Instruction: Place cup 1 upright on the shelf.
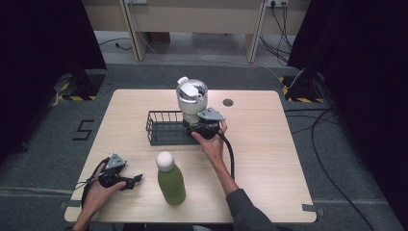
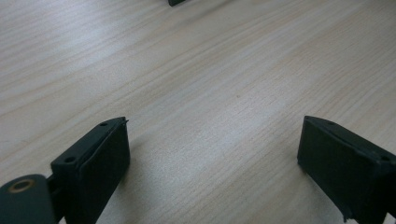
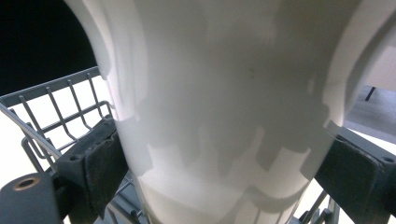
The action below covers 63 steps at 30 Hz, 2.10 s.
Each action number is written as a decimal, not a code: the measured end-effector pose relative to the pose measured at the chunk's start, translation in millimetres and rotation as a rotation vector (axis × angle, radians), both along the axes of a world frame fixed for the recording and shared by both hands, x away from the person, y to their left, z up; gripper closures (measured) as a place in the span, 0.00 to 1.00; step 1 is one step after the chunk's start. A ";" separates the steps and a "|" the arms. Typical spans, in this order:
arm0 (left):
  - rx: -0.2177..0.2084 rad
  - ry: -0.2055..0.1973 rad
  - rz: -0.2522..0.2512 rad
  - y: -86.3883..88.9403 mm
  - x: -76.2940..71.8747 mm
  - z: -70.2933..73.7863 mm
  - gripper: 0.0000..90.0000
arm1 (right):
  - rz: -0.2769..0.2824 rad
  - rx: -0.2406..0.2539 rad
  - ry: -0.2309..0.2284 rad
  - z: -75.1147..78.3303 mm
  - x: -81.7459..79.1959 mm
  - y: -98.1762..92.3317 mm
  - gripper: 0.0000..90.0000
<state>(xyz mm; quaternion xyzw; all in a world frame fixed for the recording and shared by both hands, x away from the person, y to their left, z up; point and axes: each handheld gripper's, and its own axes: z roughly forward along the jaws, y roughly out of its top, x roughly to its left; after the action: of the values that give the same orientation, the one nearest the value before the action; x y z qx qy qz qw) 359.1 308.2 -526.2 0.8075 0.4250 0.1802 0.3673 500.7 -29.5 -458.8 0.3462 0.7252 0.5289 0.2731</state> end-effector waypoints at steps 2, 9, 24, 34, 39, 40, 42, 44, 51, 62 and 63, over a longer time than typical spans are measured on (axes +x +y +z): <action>-0.001 0.000 0.001 0.0 0.0 0.0 0.10 | -0.010 0.001 0.000 0.0 -1.7 -0.3 0.11; -0.001 0.000 0.001 -0.1 -0.1 0.0 0.10 | -0.019 0.014 0.003 -0.3 -6.0 -2.2 0.11; -0.002 0.000 0.001 -0.1 0.0 -0.1 0.10 | -0.022 0.005 0.018 3.8 -18.4 -10.0 0.15; -0.001 0.000 0.000 0.0 0.0 0.0 0.10 | -0.009 0.007 0.011 6.6 -27.1 -24.3 0.16; -0.001 0.000 0.001 0.0 0.0 0.0 0.10 | 0.012 0.000 0.015 7.5 -32.7 -29.5 0.16; -0.001 0.001 0.001 0.0 0.0 0.0 0.10 | 0.014 0.003 0.008 7.7 -33.6 -30.3 0.16; -0.001 0.000 0.001 -0.1 0.0 0.0 0.10 | 0.022 0.007 0.011 8.9 -35.9 -32.1 0.16; -0.001 0.000 0.001 -0.1 0.0 0.0 0.10 | 0.028 0.008 0.007 10.7 -38.5 -33.7 0.16; 0.000 0.000 0.000 0.0 0.0 0.0 0.10 | 0.044 0.018 0.000 15.4 -50.1 -41.3 0.16; -0.001 0.000 0.001 -0.1 0.0 0.0 0.10 | 0.041 0.014 0.004 15.0 -71.6 -66.6 0.17; 0.000 -0.001 0.001 0.0 0.0 -0.1 0.09 | 0.040 0.015 -0.001 15.0 -73.3 -68.6 0.17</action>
<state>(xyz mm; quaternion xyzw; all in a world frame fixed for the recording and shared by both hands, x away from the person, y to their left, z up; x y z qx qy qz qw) 359.1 308.2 -526.3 0.8072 0.4252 0.1806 0.3676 427.4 -98.1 -443.7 0.3335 0.7279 0.5397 0.2602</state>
